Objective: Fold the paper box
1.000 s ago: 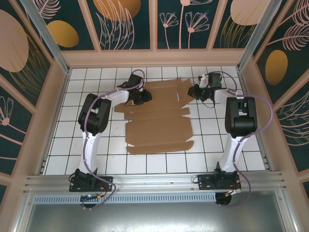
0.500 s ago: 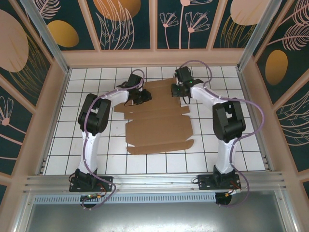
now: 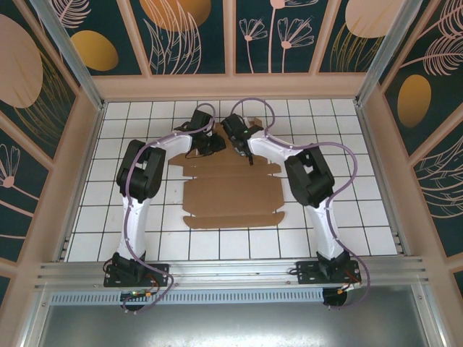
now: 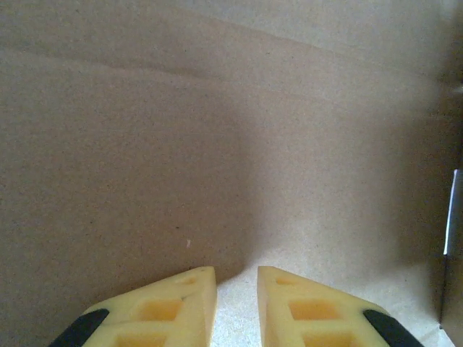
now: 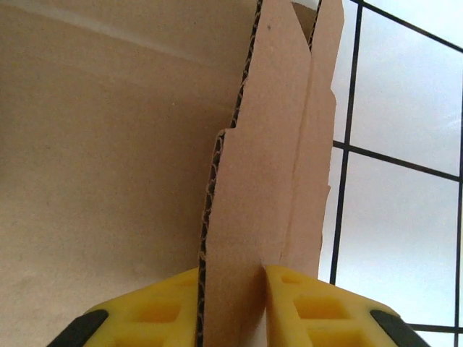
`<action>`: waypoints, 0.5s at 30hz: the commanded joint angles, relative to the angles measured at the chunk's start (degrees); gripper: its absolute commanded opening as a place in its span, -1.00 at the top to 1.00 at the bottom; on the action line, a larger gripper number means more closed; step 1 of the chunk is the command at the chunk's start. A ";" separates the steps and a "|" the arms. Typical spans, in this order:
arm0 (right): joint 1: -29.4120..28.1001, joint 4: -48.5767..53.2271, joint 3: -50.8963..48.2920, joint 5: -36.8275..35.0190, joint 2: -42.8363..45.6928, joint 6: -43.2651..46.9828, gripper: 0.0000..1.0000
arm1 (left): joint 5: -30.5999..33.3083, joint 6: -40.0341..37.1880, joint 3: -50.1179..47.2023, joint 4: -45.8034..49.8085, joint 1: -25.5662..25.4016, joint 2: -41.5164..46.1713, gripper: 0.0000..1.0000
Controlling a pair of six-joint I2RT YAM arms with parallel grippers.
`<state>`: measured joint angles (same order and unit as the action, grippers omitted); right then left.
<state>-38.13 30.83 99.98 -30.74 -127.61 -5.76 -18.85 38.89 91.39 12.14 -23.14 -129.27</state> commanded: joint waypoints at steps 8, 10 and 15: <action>-2.79 -0.08 2.16 -10.60 0.18 3.55 0.54 | 2.84 0.26 -1.56 3.32 0.22 -2.31 0.53; -1.39 -1.62 -0.58 -8.63 3.28 3.86 0.59 | 3.11 0.25 -1.64 3.37 0.36 -2.29 0.53; 2.78 -4.36 -7.48 -7.87 8.96 5.40 0.74 | 3.85 0.31 -1.66 3.58 0.55 -2.05 0.55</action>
<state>-37.63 28.75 95.33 -38.61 -123.33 -1.30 -17.89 38.89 91.39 12.12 -23.11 -129.27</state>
